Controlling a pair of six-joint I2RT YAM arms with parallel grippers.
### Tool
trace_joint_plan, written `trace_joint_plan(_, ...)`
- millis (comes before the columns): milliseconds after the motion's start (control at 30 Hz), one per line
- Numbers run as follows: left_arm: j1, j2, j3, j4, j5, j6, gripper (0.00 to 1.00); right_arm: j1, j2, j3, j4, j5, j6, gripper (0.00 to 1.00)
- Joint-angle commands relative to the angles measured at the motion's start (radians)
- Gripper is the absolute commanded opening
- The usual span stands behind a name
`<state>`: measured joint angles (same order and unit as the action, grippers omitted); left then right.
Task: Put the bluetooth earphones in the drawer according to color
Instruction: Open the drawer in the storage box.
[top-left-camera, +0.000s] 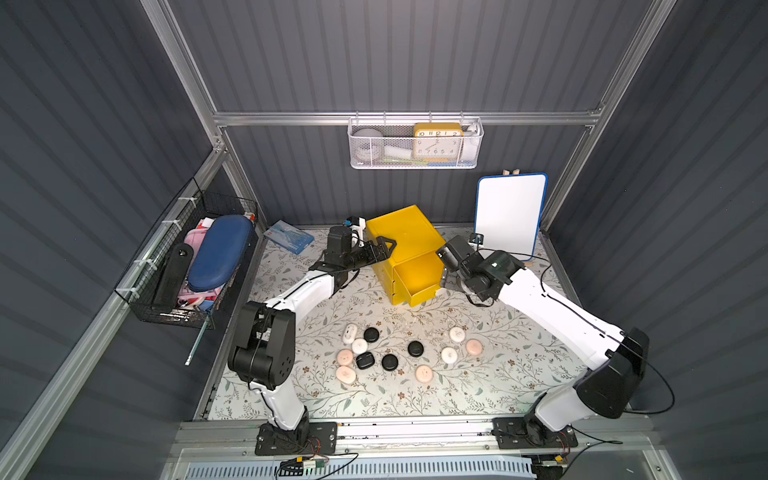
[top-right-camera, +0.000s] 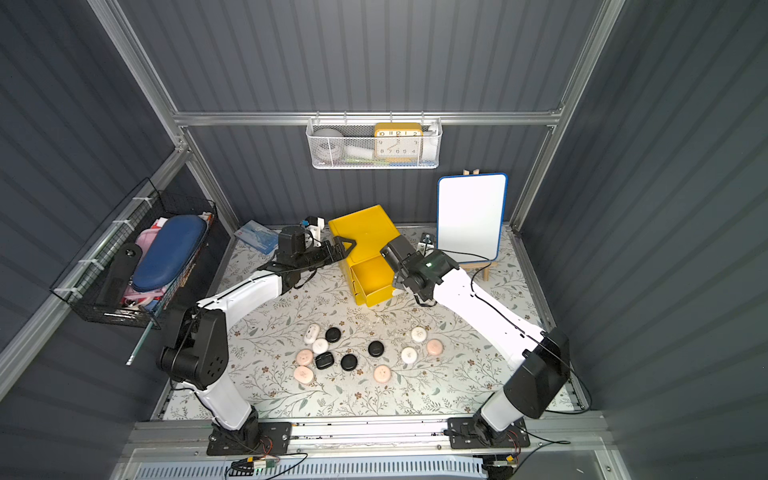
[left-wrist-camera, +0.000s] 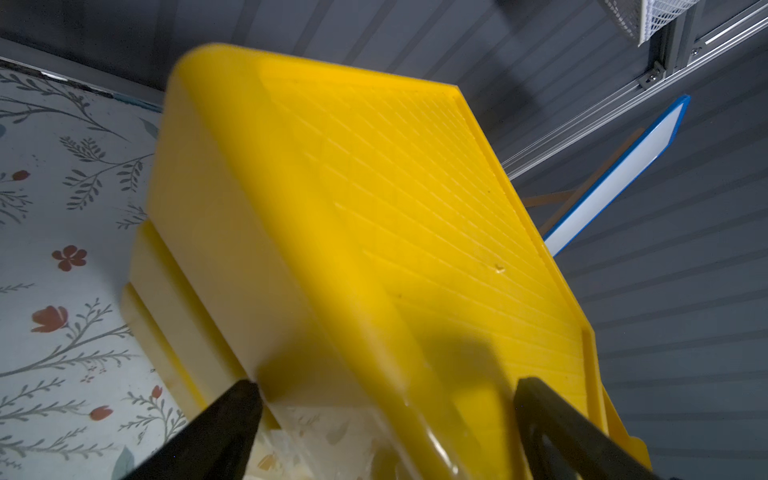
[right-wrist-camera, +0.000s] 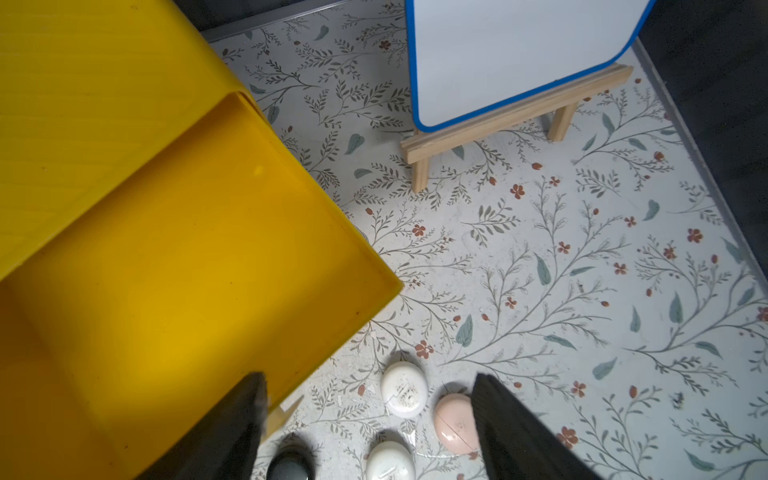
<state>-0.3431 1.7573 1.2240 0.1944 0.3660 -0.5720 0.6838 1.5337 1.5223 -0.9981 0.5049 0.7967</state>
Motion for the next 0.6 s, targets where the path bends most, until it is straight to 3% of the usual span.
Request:
trace_joint_plan(0, 0.031, 0.035, -0.033, -0.115, -0.074, 0.042, 0.99, 0.005, -0.044, -0.018, -0.055, 0.032, 0.014, 0.82)
trace_joint_plan(100, 0.032, -0.005, -0.032, -0.117, -0.052, 0.044, 0.99, 0.005, -0.092, -0.022, -0.030, 0.027, -0.004, 0.85)
trace_joint_plan(233, 0.032, -0.096, -0.028, -0.112, -0.058, 0.065, 0.99, 0.005, -0.202, -0.096, 0.076, 0.068, -0.102, 0.99)
trace_joint_plan(367, 0.031, -0.205, -0.063, -0.119, -0.059, 0.066, 0.99, 0.001, -0.341, -0.218, 0.188, 0.083, -0.193, 0.99)
trace_joint_plan(567, 0.031, -0.360, -0.139, -0.146, -0.095, 0.047, 0.99, -0.006, -0.518, -0.398, 0.290, 0.000, -0.289, 0.99)
